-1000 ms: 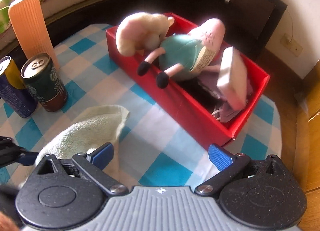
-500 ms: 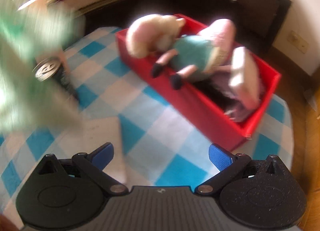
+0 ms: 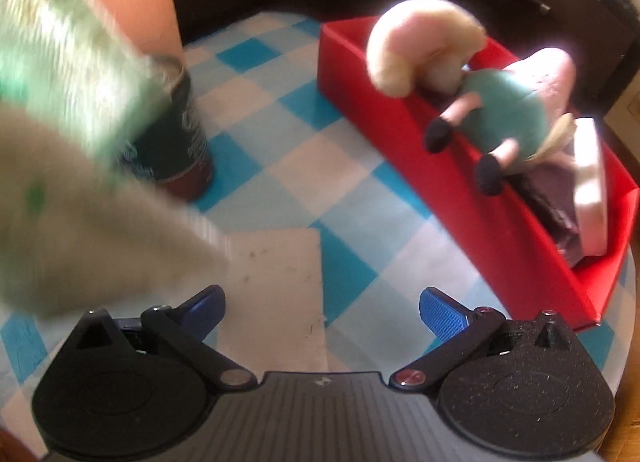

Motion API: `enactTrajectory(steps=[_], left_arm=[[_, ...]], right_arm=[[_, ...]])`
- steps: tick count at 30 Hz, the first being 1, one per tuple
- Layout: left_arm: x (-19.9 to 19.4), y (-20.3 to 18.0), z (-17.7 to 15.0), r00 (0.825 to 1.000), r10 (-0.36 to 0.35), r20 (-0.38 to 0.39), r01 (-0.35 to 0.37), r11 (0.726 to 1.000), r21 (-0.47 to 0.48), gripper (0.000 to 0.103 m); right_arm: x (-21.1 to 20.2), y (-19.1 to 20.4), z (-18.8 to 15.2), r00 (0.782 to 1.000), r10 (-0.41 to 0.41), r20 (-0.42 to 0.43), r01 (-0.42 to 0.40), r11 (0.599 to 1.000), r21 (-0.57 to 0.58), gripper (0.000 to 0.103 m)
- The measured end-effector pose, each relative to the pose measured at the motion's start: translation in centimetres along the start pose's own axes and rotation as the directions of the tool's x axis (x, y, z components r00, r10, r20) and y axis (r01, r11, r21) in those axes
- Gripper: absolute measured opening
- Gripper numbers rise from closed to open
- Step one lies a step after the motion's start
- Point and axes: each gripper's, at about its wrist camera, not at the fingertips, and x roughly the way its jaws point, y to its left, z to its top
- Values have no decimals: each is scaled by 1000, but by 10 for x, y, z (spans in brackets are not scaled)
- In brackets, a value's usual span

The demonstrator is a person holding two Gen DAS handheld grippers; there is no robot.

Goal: Organize soft objects
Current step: 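Hold the towel up with the left gripper while the right gripper moves to the white sponge pad, then grasp the white sponge pad with the right gripper while the left gripper holds the towel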

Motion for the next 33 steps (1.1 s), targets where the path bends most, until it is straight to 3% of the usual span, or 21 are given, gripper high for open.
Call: enactTrajectory(steps=[8, 15, 18, 20, 22, 28, 30, 32, 33], left_arm=[[10, 9, -4, 999, 28, -41, -29, 999, -24, 15], [25, 2, -11, 995, 74, -70, -73, 997, 20, 15], [33, 0, -13, 992, 104, -78, -101, 994, 34, 15], [39, 0, -14, 987, 133, -91, -128, 990, 57, 15], [46, 0, -17, 983, 146, -110, -140, 988, 62, 15], [66, -2, -25, 970, 180, -162, -165, 981, 100, 19], [75, -3, -29, 960, 219, -173, -198, 971, 133, 20], [83, -3, -34, 940, 293, -176, -261, 947, 187, 23], [87, -2, -37, 927, 330, -181, -288, 932, 220, 26]], right_arm=[[15, 1, 0, 999, 15, -47, -14, 1000, 26, 84], [15, -14, -9, 997, 41, -61, -35, 995, 94, 82], [6, -20, -15, 998, 34, -50, -28, 994, 108, 68], [0, -27, -19, 998, 32, -51, -25, 991, 129, 48], [-5, -31, -22, 998, 31, -54, -24, 991, 132, 40], [-10, -46, -36, 997, 20, -78, -7, 987, 160, 42], [-13, -51, -44, 997, -10, -82, 23, 987, 158, 53], [-14, -56, -48, 996, -23, -87, 37, 984, 172, 75], [-14, -59, -49, 996, -10, -94, 27, 984, 177, 77]])
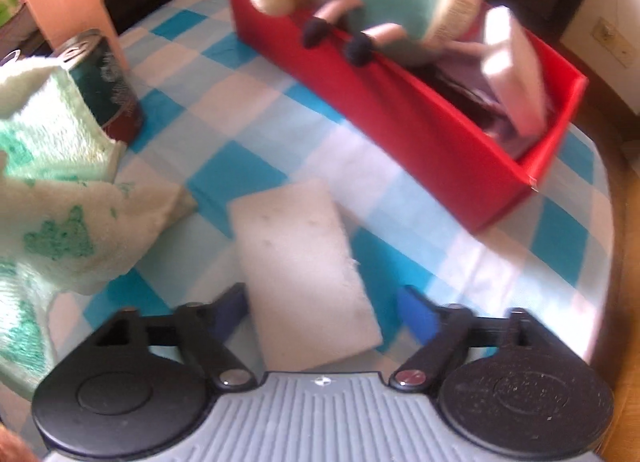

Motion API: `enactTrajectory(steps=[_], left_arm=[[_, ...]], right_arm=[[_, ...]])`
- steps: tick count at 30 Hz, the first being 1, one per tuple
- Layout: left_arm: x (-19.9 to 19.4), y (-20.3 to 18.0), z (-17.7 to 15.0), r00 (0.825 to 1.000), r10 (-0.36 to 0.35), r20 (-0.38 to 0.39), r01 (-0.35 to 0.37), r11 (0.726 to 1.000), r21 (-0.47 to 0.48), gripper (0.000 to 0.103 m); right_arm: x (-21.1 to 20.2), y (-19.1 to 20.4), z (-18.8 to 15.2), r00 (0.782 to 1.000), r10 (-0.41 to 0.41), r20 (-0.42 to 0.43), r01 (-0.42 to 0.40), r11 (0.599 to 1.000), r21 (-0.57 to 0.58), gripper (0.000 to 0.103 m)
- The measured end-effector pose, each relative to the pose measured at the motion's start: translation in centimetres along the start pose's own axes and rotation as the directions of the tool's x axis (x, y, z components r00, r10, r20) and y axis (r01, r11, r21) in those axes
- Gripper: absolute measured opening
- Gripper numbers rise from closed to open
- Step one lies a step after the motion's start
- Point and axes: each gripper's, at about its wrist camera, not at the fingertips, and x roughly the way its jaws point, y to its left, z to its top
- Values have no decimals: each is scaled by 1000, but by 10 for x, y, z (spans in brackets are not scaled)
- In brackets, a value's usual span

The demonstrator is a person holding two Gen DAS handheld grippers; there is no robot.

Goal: Organize soft objects
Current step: 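Grasp the white sponge pad with the right gripper while the left gripper holds the towel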

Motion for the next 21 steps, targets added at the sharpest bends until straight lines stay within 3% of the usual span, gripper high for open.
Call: enactTrajectory(steps=[4, 7, 12, 15, 18, 20, 21], left_arm=[[20, 10, -8, 993, 112, -39, -113, 994, -8, 59], [36, 16, -14, 976, 210, -64, -210, 978, 7, 73], [58, 26, -21, 927, 369, -67, -368, 929, 30, 78], [75, 29, -24, 920, 383, -83, -382, 924, 33, 83], [83, 17, -27, 905, 420, -67, -414, 906, 84, 75], [83, 9, -28, 909, 410, -73, -400, 908, 126, 57], [82, 7, -29, 920, 382, -88, -369, 920, 130, 46]], right_arm=[[2, -5, -1, 1000, 14, -4, -14, 1000, 7, 81], [10, -3, 2, 1000, 12, -10, -12, 1000, 2, 81], [15, 1, 6, 1000, 20, 3, -20, 1000, -5, 83], [16, 3, 8, 1000, 22, 8, -22, 1000, -12, 82], [13, 5, 8, 1000, 28, 13, -28, 999, -18, 74], [8, 6, 7, 999, 32, 22, -31, 999, -27, 58], [5, 6, 6, 999, 44, 23, -44, 999, -29, 51]])
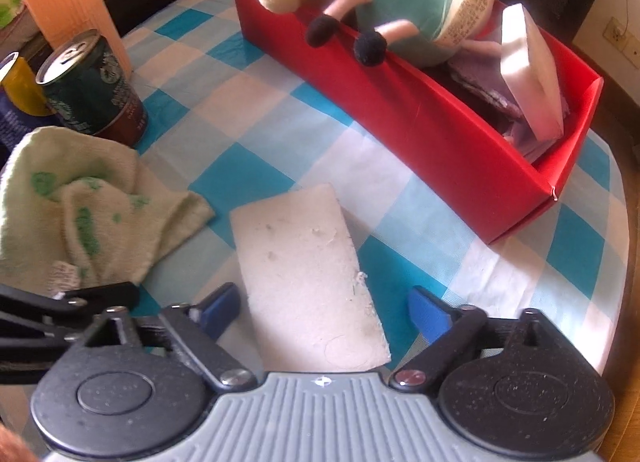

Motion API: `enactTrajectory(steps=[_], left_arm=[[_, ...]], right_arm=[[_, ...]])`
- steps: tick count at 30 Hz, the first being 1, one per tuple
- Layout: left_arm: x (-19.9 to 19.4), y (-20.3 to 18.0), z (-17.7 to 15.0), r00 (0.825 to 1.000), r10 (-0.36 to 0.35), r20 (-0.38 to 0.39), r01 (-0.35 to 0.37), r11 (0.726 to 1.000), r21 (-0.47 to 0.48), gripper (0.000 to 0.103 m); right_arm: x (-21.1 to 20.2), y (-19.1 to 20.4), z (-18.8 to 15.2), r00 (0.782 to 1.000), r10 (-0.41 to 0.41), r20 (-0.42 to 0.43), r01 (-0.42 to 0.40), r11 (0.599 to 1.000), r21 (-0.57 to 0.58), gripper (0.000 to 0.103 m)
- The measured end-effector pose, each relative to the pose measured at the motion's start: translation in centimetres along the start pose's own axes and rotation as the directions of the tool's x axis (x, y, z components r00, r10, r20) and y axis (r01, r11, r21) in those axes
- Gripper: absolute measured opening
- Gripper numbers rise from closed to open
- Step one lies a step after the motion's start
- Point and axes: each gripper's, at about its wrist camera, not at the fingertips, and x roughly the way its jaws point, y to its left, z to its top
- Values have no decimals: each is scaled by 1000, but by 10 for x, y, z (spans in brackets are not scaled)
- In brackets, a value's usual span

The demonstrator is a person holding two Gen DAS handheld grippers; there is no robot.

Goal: Organize soft objects
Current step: 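Grasp the white sponge pad with the right gripper while the left gripper holds the towel, then carry the towel and sponge pad with both grippers over the red box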

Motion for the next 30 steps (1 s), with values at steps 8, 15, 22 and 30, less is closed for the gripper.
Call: enactTrajectory(steps=[8, 15, 22, 30], left_arm=[[-7, -11, -3, 996, -81, -46, 82, 997, 5, 32], [-43, -17, 16, 985, -167, 42, 168, 986, -17, 29], [-80, -24, 41, 956, -246, 160, 255, 966, -39, 24], [-110, -27, 60, 911, -324, 257, 346, 937, -45, 20]], right_arm=[[-15, -5, -17, 1000, 15, -5, -15, 1000, 13, 34], [-51, -21, -26, 998, 11, 67, -17, 995, 95, 34], [-88, -30, -20, 985, 19, 172, -46, 987, 155, 34], [-113, -34, -9, 963, 22, 268, -76, 978, 194, 34]])
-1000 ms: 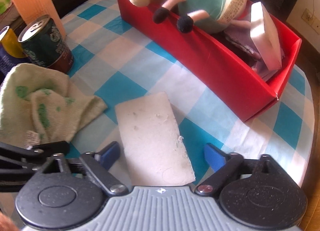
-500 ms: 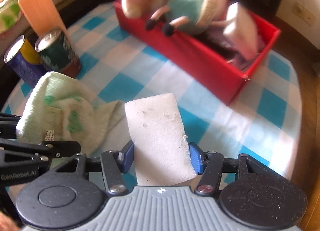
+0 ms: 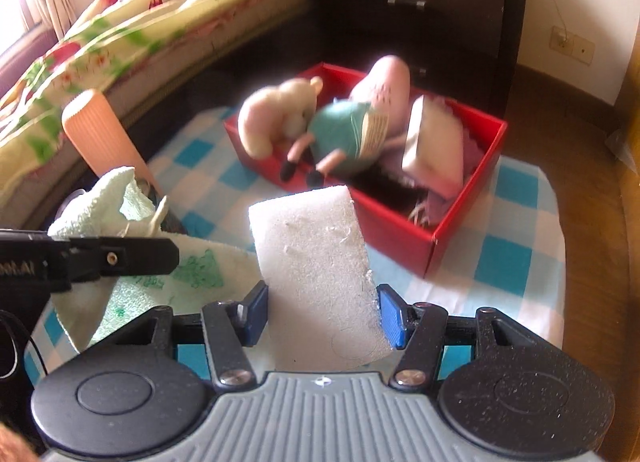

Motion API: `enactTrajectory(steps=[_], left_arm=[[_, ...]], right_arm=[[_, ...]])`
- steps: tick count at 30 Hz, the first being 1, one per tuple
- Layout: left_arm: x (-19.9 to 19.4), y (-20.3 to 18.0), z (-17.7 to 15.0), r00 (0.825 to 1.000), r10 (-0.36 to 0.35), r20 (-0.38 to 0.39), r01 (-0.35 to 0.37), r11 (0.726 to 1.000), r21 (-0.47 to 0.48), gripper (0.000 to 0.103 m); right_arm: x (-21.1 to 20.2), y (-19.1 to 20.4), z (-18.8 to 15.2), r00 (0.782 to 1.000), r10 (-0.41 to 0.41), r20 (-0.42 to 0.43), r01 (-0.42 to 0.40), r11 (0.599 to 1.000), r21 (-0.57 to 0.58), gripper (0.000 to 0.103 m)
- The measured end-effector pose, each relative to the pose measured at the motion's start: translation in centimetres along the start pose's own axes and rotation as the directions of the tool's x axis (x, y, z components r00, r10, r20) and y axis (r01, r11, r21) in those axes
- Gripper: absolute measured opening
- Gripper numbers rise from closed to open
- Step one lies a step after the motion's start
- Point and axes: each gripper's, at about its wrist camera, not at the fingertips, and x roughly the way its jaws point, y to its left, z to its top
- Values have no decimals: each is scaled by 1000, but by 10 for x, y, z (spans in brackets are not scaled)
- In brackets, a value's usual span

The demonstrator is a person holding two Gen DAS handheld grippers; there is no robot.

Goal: Organize soft objects
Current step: 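Carry the towel and sponge pad with both grippers over the red box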

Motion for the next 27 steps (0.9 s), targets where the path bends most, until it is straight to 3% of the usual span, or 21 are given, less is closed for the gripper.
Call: enactTrajectory(steps=[17, 27], left_arm=[[-21, -20, 59, 984, -107, 143, 112, 993, -26, 19], [9, -47, 104, 982, -101, 159, 95, 994, 49, 20]], right_arm=[[-36, -20, 41, 985, -5, 172, -9, 997, 83, 34], [-29, -37, 76, 966, -4, 258, -25, 994, 109, 34]])
